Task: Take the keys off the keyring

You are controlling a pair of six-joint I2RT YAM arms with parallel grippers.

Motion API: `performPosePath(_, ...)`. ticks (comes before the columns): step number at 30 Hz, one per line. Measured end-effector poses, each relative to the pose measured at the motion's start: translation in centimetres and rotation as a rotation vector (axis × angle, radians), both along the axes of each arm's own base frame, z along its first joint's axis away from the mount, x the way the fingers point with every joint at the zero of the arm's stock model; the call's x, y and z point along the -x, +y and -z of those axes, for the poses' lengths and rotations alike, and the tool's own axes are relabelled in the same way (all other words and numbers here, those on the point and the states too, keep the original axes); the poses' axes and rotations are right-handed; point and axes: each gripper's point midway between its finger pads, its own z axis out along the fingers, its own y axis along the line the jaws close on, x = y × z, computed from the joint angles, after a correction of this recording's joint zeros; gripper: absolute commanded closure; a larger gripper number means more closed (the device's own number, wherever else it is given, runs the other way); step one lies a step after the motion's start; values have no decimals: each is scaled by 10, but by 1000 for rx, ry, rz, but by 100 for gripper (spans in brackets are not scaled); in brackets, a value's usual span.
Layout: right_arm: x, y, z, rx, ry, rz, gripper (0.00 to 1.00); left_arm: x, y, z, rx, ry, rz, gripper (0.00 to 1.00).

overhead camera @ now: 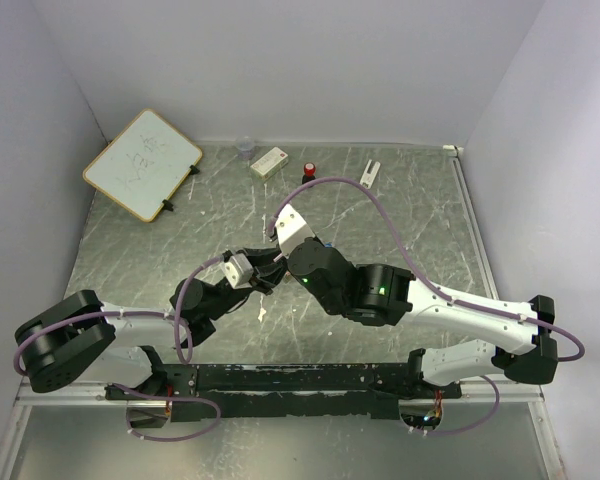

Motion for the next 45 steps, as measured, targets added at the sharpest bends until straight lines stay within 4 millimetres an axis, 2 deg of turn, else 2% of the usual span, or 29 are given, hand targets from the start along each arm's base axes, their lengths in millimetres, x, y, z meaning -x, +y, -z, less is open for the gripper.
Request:
performPosePath(10,0,0,0,0,0,0,100,0,0,0,2,-1,0,72)
performPosePath(27,0,0,0,0,0,0,100,1,2,2,3,2,1,68)
performPosePath(35,0,0,0,0,0,0,100,1,2,2,3,2,0,77)
performPosePath(42,0,0,0,0,-1,2,100,1,3,1,1,-7,-4,93)
performPosePath(45,-1,-1,0,0,-2,5,100,2,5,-3,5,-18,-9,93)
